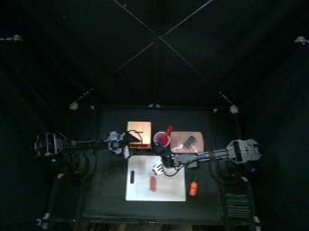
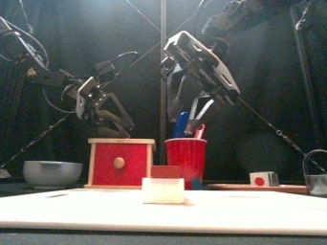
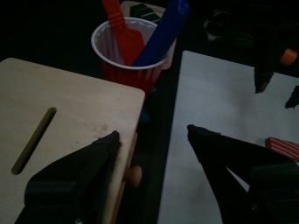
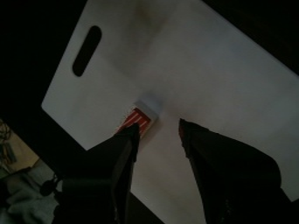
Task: Grab carrot
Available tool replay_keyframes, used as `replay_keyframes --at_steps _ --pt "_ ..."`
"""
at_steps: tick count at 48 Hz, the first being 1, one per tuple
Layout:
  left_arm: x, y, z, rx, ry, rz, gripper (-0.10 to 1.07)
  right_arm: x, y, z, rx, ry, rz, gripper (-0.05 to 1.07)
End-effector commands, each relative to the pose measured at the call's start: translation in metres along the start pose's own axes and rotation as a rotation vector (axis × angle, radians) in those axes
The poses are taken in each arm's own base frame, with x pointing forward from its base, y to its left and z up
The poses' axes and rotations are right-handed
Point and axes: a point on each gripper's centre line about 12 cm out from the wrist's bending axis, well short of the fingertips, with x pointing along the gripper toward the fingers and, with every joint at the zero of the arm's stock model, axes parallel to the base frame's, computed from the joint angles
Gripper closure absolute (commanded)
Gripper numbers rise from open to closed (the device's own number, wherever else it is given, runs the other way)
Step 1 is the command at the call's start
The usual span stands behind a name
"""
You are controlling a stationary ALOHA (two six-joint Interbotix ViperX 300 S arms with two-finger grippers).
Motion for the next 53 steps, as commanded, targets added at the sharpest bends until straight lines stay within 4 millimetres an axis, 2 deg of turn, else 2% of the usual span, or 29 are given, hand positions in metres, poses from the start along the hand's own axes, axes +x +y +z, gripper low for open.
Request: replay_keyframes --at_steps 1,21,41,53 --pt "0.000 0.000 0.012 0.000 -0.035 0.001 0.01 -0.024 0.012 0.015 -0.019 -0.037 0.066 0.23" --pt "0.000 0.001 0.012 -0.020 -0.038 0.008 0.01 -0.047 0.009 0.016 -0.138 -0.029 0.087 0.24" --pt "-0.001 0.001 0.015 -0.021 -0.046 0.008 0.01 -0.049 -0.010 0.006 -0.202 -0.012 0.069 0.24" --pt "0.000 0.001 0.018 -0.019 -0.055 0.006 0.01 -0.049 -0.008 0.003 -0.262 0.006 0.106 0.24"
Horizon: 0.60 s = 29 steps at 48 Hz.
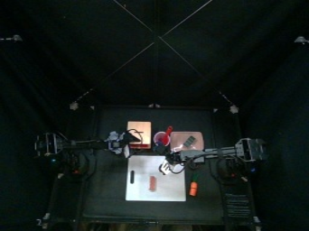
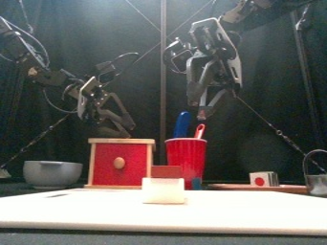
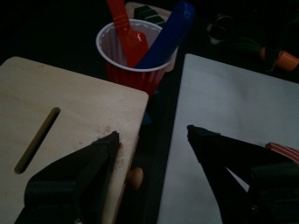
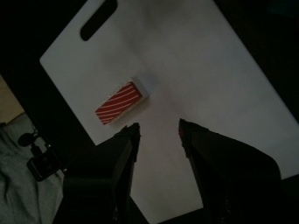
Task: Grab carrot
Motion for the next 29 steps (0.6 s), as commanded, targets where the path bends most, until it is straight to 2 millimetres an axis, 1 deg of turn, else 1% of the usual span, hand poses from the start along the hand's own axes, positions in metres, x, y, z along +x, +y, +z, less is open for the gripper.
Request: replay_keyframes --at_steps 1,5,20,26,29 --pt "0.000 -0.001 0.015 0.003 -0.043 -0.003 0.01 -0.015 0.006 0.006 -0.021 -0.032 0.039 0.24" --pt "0.000 -0.001 0.015 0.003 -0.044 -0.004 0.01 -0.014 0.007 0.003 -0.026 -0.013 0.057 0.24" --pt "0.001 -0.001 0.015 -0.003 -0.045 -0.003 0.01 -0.017 0.006 -0.013 0.050 0.028 0.098 0.24" --pt "0.000 -0.001 0.016 -0.003 -0.046 -0.003 0.01 -0.021 0.003 -0.020 0.117 0.033 0.105 0.24" --pt "0.000 -0.002 0.016 -0.002 -0.046 -0.004 0.01 -0.022 0.000 -0.027 0.144 0.039 0.100 0.24"
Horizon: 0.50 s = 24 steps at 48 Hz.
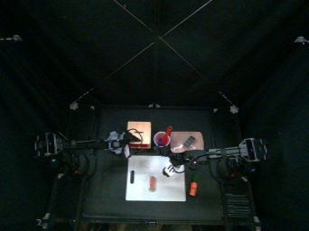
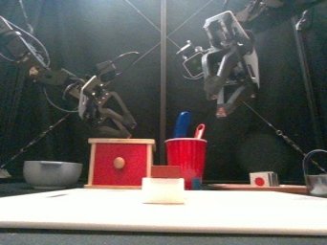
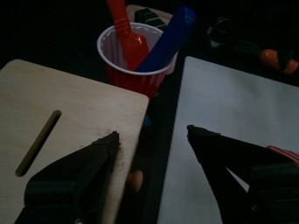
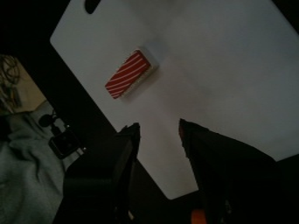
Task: Grab carrot
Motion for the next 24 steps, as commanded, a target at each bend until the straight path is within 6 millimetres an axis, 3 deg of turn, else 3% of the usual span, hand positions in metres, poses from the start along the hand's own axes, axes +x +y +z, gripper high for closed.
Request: replay_keyframes --at_steps 1,24 --pt "0.000 -0.002 0.014 0.004 -0.042 -0.005 0.01 -0.015 0.004 -0.004 0.023 -0.033 0.034 0.24" --pt "0.003 -0.003 0.017 0.005 -0.045 -0.008 0.01 -0.024 -0.008 -0.070 0.240 -0.051 0.015 0.24"
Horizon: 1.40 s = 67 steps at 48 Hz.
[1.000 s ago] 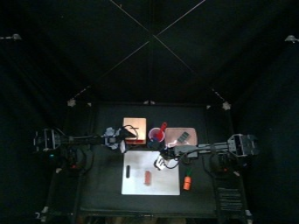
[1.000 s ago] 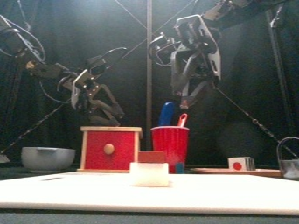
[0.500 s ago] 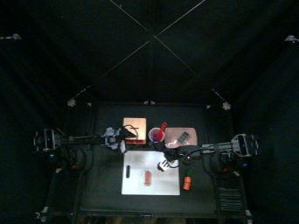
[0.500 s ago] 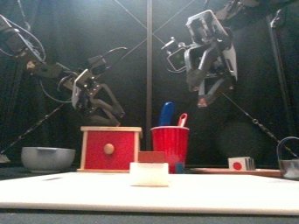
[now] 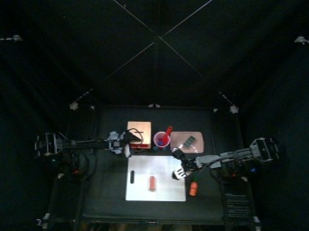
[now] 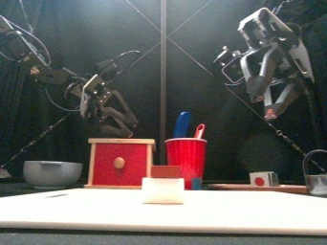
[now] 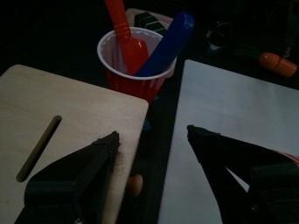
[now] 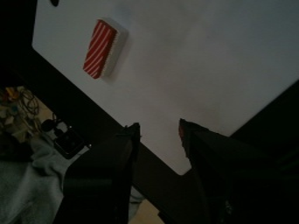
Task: Grab carrot
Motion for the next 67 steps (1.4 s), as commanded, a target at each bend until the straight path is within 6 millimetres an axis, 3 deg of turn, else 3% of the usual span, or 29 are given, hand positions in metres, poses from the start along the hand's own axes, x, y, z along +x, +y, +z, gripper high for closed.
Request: replay_keyframes --at_steps 1,30,44,59,67 --pt "0.002 -0.002 0.011 0.004 -0.031 -0.007 0.01 -0.009 0.004 -0.012 0.013 -0.012 0.026 0.24" --pt "0.011 -0.001 0.010 0.008 -0.017 -0.007 0.01 -0.009 -0.016 -0.081 0.301 -0.040 -0.105 0.23" --pt "0.015 0.001 0.007 0.021 -0.002 -0.006 0.01 -0.013 -0.026 -0.099 0.441 -0.100 -0.216 0.22" --pt "0.016 0.002 0.004 0.051 0.010 -0.011 0.01 0.000 -0.030 -0.110 0.525 -0.109 -0.274 0.05" --pt "0.017 0.004 0.002 0.061 0.017 -0.010 0.01 0.004 -0.041 -0.115 0.567 -0.091 -0.331 0.03"
